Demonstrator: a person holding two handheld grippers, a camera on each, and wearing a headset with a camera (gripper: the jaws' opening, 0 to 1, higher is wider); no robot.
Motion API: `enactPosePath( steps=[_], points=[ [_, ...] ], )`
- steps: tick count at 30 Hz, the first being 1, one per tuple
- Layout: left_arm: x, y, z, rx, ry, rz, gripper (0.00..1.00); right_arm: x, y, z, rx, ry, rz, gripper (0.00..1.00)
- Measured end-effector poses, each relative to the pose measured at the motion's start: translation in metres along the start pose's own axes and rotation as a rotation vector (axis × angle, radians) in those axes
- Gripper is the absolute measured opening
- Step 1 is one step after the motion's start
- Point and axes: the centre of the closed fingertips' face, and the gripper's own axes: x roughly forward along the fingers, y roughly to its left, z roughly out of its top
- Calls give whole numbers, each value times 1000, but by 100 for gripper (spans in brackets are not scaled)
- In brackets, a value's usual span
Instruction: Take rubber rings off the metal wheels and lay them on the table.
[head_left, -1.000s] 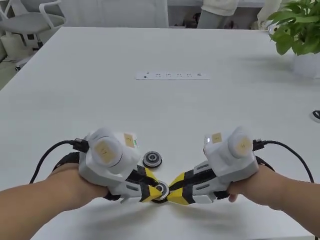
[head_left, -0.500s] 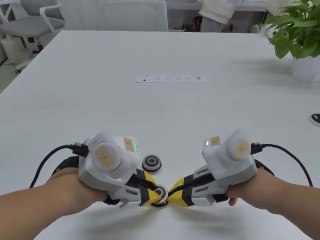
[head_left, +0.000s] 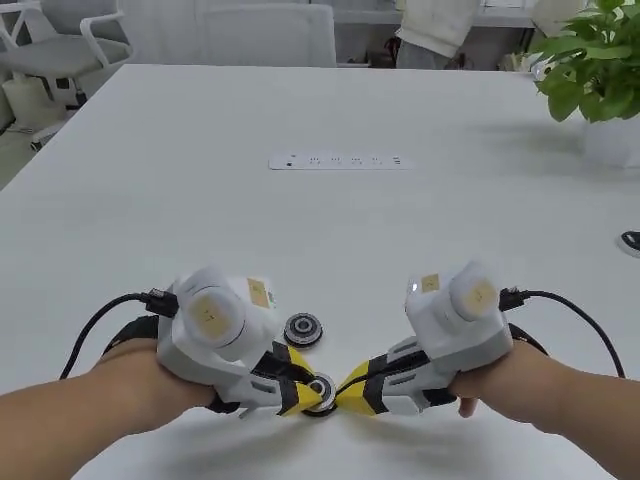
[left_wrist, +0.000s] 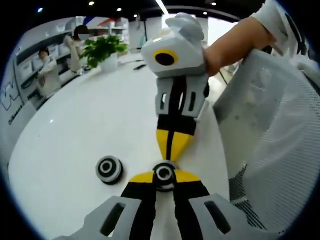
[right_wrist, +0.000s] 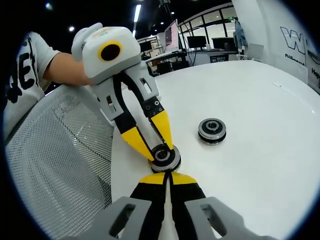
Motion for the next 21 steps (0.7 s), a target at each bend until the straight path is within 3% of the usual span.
enactPosePath(
  steps=[21],
  points=[
    [0,0,0,-4,3,0,12,-2,-1,1,67,-23,9,0]
  ],
)
